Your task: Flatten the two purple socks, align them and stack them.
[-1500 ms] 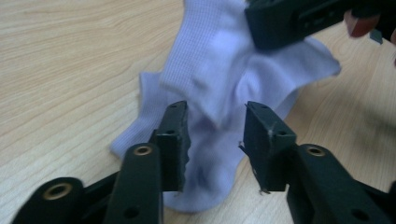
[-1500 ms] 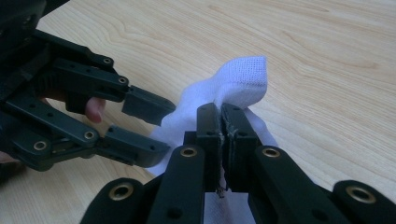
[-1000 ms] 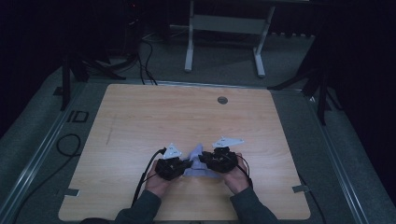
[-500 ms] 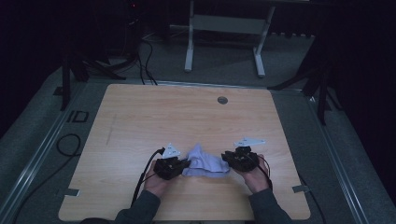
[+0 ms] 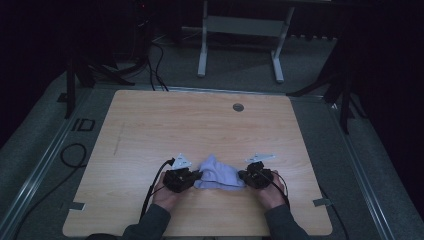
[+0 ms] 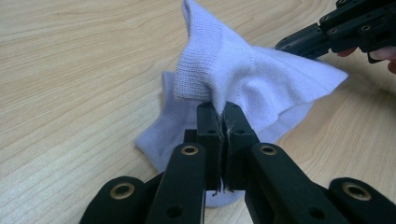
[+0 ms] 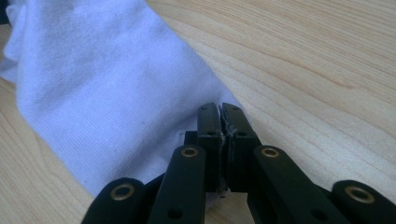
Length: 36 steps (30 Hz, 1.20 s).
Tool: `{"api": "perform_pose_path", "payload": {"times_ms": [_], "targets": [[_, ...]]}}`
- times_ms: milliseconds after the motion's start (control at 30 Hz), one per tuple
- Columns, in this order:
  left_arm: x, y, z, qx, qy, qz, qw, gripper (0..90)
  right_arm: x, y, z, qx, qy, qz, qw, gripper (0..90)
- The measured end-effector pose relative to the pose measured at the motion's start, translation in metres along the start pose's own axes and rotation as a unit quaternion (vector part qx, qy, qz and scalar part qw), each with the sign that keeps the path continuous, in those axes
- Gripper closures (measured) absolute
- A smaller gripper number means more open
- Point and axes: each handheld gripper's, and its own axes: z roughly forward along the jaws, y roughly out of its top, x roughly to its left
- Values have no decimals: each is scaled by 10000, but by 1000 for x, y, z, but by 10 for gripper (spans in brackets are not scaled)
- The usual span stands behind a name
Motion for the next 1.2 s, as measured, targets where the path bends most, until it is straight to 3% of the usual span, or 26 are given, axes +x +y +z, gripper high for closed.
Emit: {"api": "perform_pose_path", "payload": {"times_ms": [400,700,1000,1200], "targets": [[3,-7,-5,230,104,-95,9996,868,1,-2,0,-8,20,68,10000,869],[2,-12,-3,508,341,88,9981,857,1,-4,0,-57,61,67,9999,869],[5,-14,-10,503,383,6,9980,823,2,-5,0,-80,12,37,10000,868],[8,-12,-21,265,446,-55,9986,797,3,-5,0,-98,3,32,9999,868]]}}
